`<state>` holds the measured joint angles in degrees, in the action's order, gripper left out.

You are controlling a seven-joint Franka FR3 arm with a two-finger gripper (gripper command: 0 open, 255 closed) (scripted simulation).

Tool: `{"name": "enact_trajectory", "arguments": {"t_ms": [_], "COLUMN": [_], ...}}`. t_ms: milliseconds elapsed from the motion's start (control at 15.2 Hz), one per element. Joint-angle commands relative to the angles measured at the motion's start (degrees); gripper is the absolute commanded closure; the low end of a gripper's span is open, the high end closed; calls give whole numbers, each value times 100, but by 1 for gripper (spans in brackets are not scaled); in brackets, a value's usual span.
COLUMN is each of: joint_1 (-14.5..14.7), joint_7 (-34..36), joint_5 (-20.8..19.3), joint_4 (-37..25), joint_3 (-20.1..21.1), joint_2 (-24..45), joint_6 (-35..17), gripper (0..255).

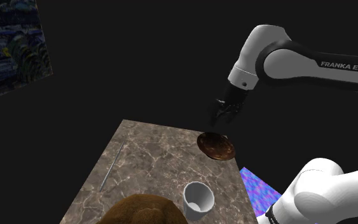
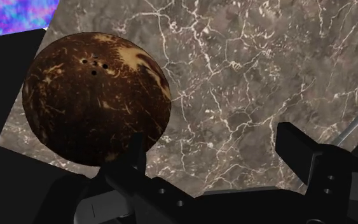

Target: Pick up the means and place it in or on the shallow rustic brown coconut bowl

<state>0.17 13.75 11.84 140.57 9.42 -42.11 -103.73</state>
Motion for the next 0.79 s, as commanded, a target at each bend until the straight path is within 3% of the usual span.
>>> {"name": "enact_trajectory", "arguments": {"t_ms": [0,396,726], "joint_1": [10,-46,-207], "joint_7": [462,1805,3001], "joint_5": [131,326,166], "joint_4": [-75,-499,-1098], "joint_3": [314,1230,1967], "joint_2": [247,1180,2196], "joint_6": [-183,-713,-1111], "gripper": [0,0,0]}}
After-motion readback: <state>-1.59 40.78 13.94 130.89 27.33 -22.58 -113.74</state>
